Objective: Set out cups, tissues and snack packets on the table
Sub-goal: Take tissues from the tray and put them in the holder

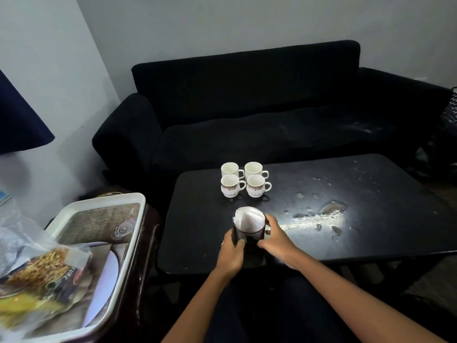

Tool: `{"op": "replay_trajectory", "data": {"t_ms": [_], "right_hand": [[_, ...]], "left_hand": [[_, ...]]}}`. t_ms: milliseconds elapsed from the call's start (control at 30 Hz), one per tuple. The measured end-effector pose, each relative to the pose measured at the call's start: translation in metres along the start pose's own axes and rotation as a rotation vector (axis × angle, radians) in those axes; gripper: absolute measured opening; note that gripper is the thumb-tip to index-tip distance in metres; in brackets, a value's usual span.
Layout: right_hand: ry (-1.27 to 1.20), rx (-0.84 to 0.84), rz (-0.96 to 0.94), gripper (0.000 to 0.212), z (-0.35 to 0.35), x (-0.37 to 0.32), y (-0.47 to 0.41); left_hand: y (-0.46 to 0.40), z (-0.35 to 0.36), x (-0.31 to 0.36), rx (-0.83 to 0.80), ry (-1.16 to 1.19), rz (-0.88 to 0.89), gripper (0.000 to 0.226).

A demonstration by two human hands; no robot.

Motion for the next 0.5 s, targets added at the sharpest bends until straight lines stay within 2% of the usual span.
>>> {"op": "replay_trajectory", "data": {"t_ms": [200,333,500], "right_hand": [[0.02,0.104,-0.052,0.059,0.002,0.005,0.01],[0.055,0.159,-0.066,0.058,-0.002,0.01,0.018],[0.067,0.257,-0.079,0.049,-0.009,0.014,0.023]], "left_hand": [[-0.008,-0.001,0.002,-0.069,0.026,0.007,0.048],[-0.012,0.003,0.009,-0.112,0.093,0.014,0.068],[-0.019,0.013,0.016,-0.145,0.094,0.029,0.08]]}}
Point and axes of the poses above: each hand's wrist, its own y-axis away from the middle knuckle, its own z-axis out of the palm, x = y × z, the point moved 1 cm from there along -y, towards the middle knuckle, and after that the axes turned 9 degrees about -y, right-handed, at the moved point
